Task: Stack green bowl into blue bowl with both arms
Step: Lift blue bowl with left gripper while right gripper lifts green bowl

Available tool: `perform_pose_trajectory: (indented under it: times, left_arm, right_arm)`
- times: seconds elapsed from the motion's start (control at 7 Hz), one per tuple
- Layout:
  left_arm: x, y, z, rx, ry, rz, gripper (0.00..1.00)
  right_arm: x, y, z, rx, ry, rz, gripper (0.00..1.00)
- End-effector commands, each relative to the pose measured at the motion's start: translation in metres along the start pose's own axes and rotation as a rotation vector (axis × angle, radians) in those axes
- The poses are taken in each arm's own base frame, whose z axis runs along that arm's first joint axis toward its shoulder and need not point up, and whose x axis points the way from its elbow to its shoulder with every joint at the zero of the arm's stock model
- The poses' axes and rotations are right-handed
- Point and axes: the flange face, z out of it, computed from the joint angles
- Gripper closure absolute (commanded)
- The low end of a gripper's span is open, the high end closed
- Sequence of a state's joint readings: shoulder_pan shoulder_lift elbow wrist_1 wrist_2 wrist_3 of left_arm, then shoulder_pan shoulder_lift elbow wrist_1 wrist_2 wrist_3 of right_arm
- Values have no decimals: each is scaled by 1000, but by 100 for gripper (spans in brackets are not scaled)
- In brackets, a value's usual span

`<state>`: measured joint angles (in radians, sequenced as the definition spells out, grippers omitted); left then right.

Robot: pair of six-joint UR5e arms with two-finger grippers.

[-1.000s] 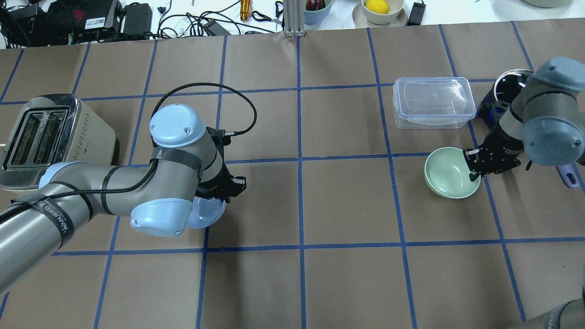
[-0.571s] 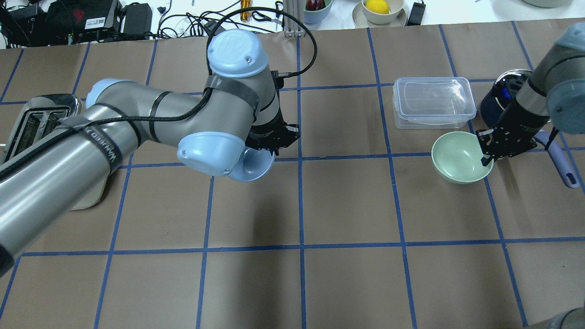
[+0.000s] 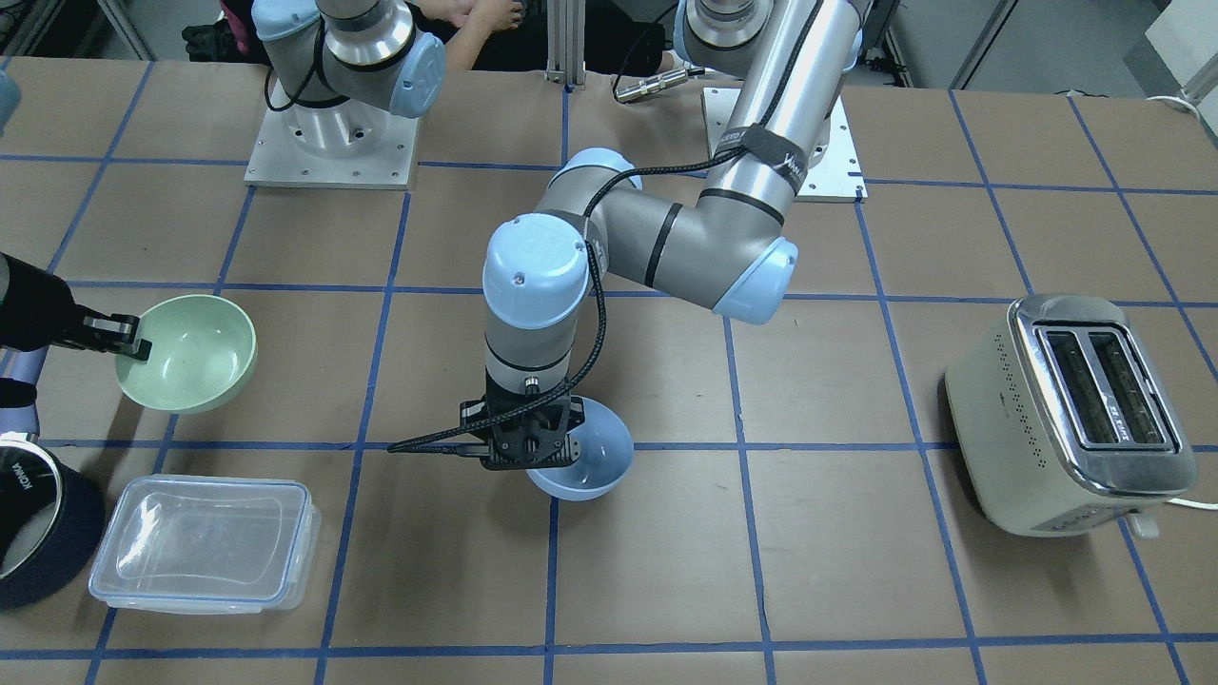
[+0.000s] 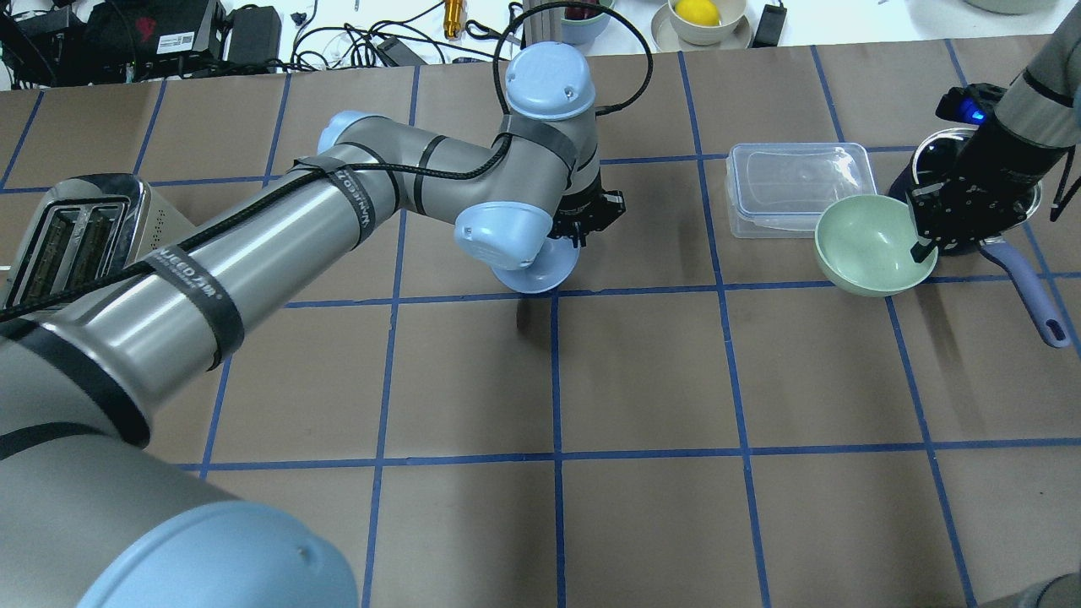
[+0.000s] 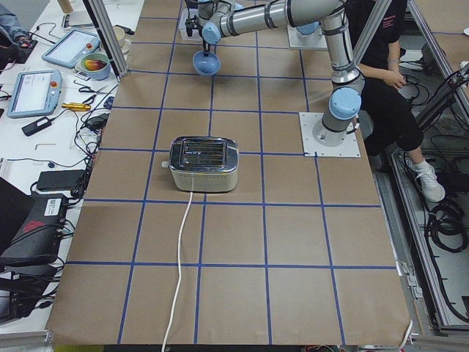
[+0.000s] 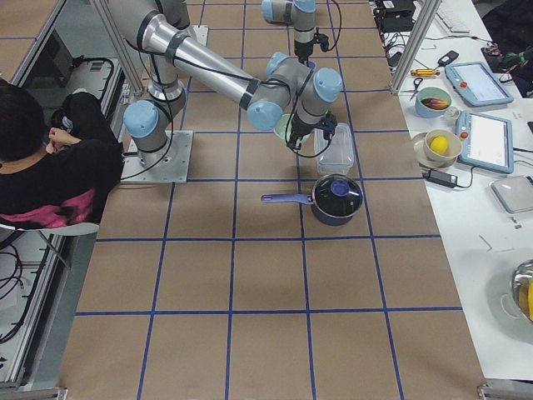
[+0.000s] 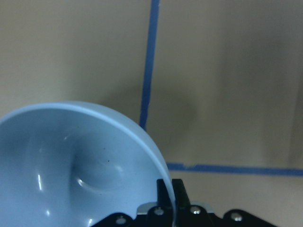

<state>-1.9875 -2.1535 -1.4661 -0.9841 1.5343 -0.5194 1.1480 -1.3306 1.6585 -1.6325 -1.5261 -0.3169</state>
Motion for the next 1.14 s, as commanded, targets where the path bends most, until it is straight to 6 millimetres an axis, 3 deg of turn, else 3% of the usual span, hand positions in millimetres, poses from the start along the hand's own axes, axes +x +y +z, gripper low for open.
perform_pose_trajectory:
  times: [0.0, 0.14, 0.29, 0.43, 0.57, 0.71, 0.86, 1.0]
  left_arm:
    - [9, 4, 26, -9, -55, 15, 100]
    - [5, 7, 20, -37, -86, 24, 100]
    - [3, 9, 30, -61, -100, 18, 88]
    - [3, 10, 32, -72, -99, 25, 6]
    - [6, 7, 19, -57, -77, 23, 0]
    - [3, 1, -10, -28, -39, 25, 0]
    - [-9, -9, -51, -5, -25, 47, 0]
    - [-43, -21, -94, -47, -13, 70, 2]
  right_arm:
    - [-5, -2, 1, 3, -28, -4, 100]
    - [-6, -2, 2, 3, -27, -7, 100]
    - [-8, -2, 0, 7, -27, -9, 100]
    - [-21, -2, -1, 11, -19, -24, 100]
    - [-37, -3, -2, 20, -11, -42, 100]
    - [-46, -3, -3, 24, -6, -50, 100]
    - [-48, -6, -13, 45, -20, -48, 100]
    - [-61, -7, -18, 53, -41, -55, 100]
